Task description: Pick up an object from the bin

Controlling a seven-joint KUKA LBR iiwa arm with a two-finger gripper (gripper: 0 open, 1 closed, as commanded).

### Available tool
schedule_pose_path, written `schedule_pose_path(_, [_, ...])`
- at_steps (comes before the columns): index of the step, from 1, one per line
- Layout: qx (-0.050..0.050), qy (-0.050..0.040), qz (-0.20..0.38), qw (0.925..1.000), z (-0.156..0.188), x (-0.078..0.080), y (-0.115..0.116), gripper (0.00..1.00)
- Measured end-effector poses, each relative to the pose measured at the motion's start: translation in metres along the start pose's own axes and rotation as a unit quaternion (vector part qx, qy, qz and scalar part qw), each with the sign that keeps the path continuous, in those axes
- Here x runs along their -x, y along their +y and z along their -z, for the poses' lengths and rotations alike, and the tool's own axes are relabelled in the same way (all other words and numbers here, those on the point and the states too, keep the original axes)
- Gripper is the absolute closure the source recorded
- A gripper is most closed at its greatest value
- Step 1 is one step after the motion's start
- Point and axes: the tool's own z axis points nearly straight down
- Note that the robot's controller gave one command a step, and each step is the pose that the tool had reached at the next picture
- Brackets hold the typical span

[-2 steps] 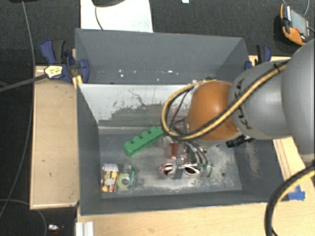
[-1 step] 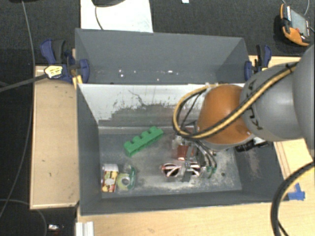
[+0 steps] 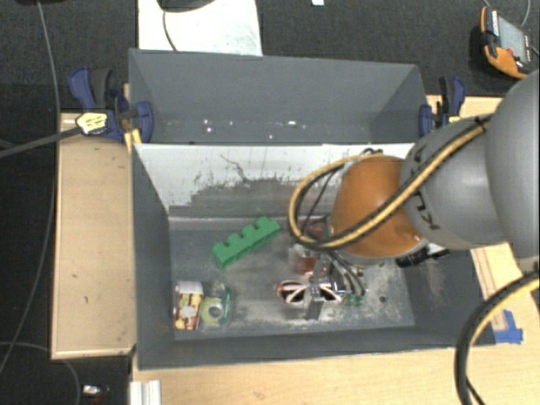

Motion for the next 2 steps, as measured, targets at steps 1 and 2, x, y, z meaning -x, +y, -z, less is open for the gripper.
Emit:
schedule_pose_path(1, [0.000, -0.0015, -0.017, 0.9998, 0.0171, -0.0053, -0.0108, 1.00])
schedule_pose_path(2, [0.000, -0.0015, -0.018, 0.9998, 0.0171, -0.0053, -0.0107, 0.00])
